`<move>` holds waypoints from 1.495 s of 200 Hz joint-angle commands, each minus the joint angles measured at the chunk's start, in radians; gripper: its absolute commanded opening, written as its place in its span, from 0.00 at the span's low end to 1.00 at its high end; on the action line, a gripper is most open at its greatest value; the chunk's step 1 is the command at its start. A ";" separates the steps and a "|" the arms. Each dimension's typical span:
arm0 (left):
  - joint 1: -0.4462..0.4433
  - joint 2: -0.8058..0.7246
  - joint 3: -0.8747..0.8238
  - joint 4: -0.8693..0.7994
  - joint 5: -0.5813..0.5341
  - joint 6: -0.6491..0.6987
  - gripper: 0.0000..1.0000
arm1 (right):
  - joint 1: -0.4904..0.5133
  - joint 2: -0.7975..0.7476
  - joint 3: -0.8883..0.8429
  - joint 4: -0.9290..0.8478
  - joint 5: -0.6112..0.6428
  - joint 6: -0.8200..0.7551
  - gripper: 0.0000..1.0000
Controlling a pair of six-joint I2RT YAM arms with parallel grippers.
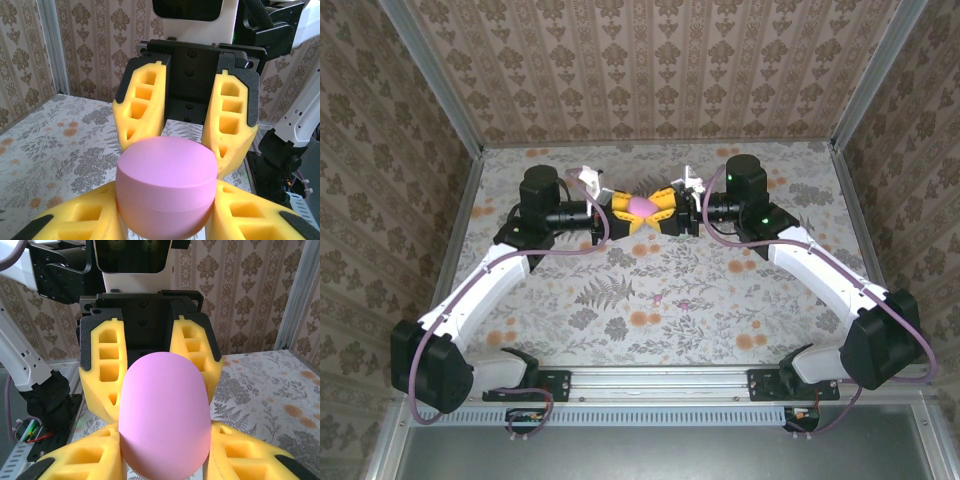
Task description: Insert the wireless bluetooth earbuds into the charging case
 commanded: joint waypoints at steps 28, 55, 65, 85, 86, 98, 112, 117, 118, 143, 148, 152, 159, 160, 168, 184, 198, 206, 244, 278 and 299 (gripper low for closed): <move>-0.016 -0.008 0.016 0.024 0.012 0.004 0.32 | 0.007 0.003 0.037 -0.030 0.086 -0.011 0.47; -0.013 -0.025 -0.027 0.113 -0.025 -0.050 0.31 | 0.004 -0.030 0.020 -0.041 0.152 0.015 0.55; -0.013 -0.031 -0.047 0.153 -0.034 -0.072 0.30 | 0.003 -0.044 0.011 -0.039 0.165 0.030 0.55; -0.013 -0.039 -0.074 0.222 -0.037 -0.108 0.30 | 0.003 -0.056 0.010 -0.051 0.173 0.055 0.55; -0.013 -0.039 -0.076 0.225 -0.037 -0.109 0.30 | 0.002 -0.056 0.010 -0.051 0.174 0.056 0.55; -0.015 -0.037 -0.081 0.249 -0.018 -0.117 0.30 | 0.003 -0.056 0.010 -0.049 0.177 0.066 0.54; -0.016 -0.033 -0.083 0.268 0.005 -0.125 0.30 | 0.002 -0.053 0.012 -0.048 0.186 0.074 0.54; -0.017 -0.034 -0.086 0.273 0.011 -0.125 0.30 | 0.002 -0.053 0.013 -0.044 0.193 0.079 0.54; -0.018 -0.034 -0.086 0.274 0.011 -0.125 0.30 | 0.002 -0.053 0.013 -0.044 0.194 0.081 0.54; -0.021 -0.042 -0.098 0.277 0.018 -0.111 0.30 | -0.002 -0.047 0.023 -0.027 0.211 0.123 0.54; -0.020 -0.044 -0.100 0.277 0.020 -0.109 0.30 | -0.004 -0.043 0.032 -0.034 0.217 0.136 0.54; -0.022 -0.045 -0.101 0.278 0.019 -0.109 0.30 | -0.006 -0.041 0.039 -0.038 0.215 0.144 0.54; -0.022 -0.045 -0.105 0.277 0.019 -0.107 0.30 | -0.009 -0.037 0.047 -0.038 0.204 0.157 0.54; -0.022 -0.046 -0.104 0.278 0.019 -0.107 0.30 | -0.010 -0.036 0.048 -0.037 0.202 0.159 0.54; -0.023 -0.048 -0.108 0.280 0.015 -0.105 0.30 | -0.011 -0.032 0.054 -0.032 0.192 0.171 0.54; -0.024 -0.051 -0.114 0.285 0.006 -0.104 0.30 | -0.011 -0.029 0.065 -0.029 0.182 0.190 0.55; -0.023 -0.052 -0.117 0.286 0.001 -0.103 0.30 | -0.014 -0.031 0.064 -0.018 0.179 0.202 0.56; -0.024 -0.053 -0.121 0.287 -0.003 -0.101 0.30 | -0.015 -0.030 0.064 -0.013 0.181 0.214 0.56; -0.024 -0.055 -0.130 0.306 -0.018 -0.107 0.30 | -0.017 -0.030 0.076 -0.016 0.212 0.254 0.59; -0.024 -0.057 -0.157 0.361 -0.053 -0.140 0.30 | -0.019 -0.024 0.109 -0.059 0.271 0.316 0.61; -0.026 -0.064 -0.187 0.416 -0.107 -0.167 0.30 | -0.019 -0.025 0.139 -0.084 0.267 0.362 0.63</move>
